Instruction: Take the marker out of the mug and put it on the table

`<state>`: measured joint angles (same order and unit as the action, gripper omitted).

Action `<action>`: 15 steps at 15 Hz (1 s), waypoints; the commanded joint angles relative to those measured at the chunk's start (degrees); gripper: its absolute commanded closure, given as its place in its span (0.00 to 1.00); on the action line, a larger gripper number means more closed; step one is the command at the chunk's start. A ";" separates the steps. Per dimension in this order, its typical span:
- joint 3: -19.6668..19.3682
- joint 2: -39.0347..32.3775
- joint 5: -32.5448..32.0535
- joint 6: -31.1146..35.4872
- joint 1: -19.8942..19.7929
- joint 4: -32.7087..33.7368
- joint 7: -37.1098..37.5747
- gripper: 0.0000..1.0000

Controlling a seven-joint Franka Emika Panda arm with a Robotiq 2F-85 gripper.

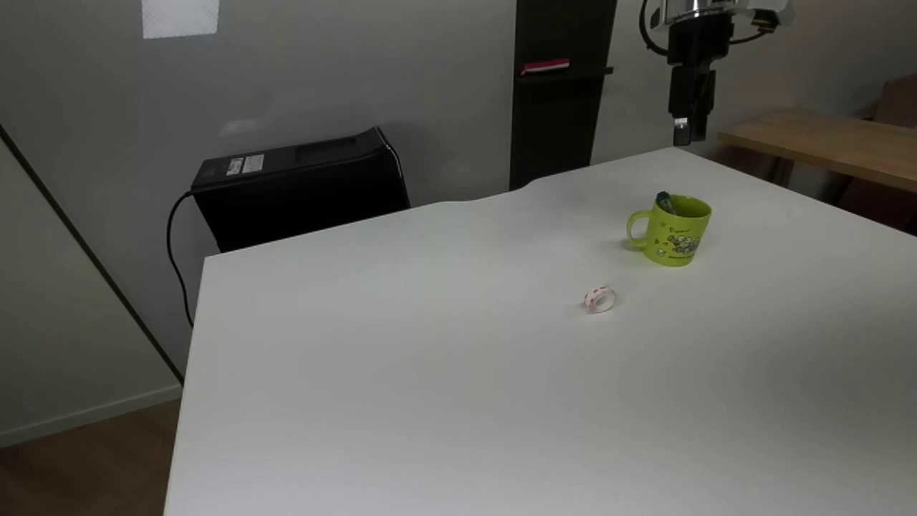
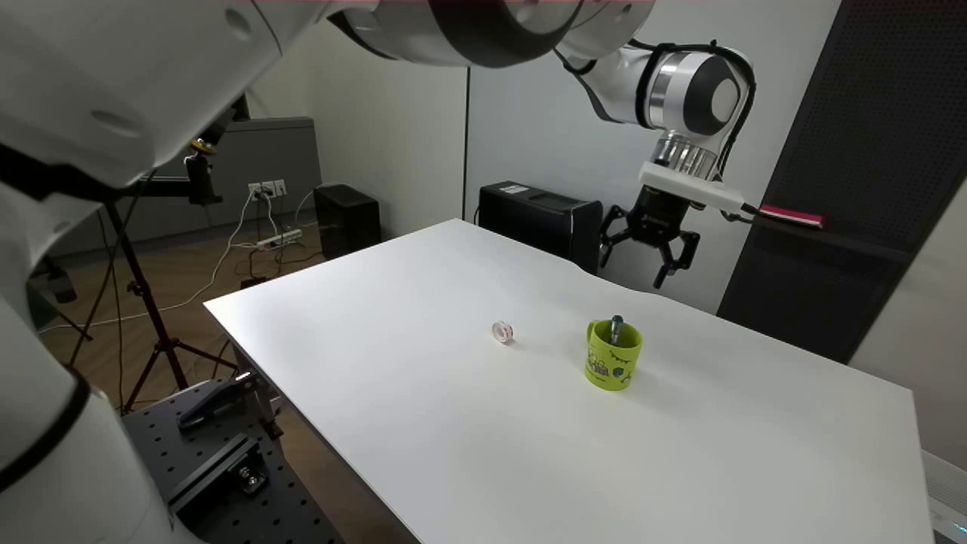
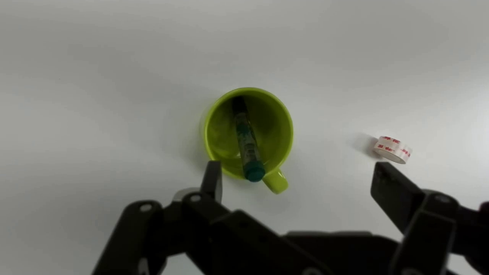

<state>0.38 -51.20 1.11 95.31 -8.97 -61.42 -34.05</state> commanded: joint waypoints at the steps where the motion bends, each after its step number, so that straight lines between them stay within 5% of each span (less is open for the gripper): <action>1: 0.86 -0.17 -0.65 -0.32 -0.56 0.43 0.30 0.00; 15: -0.26 -2.24 -5.44 -1.32 1.16 2.24 0.55 0.00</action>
<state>0.39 -51.85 -1.85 94.91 -8.68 -61.06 -34.12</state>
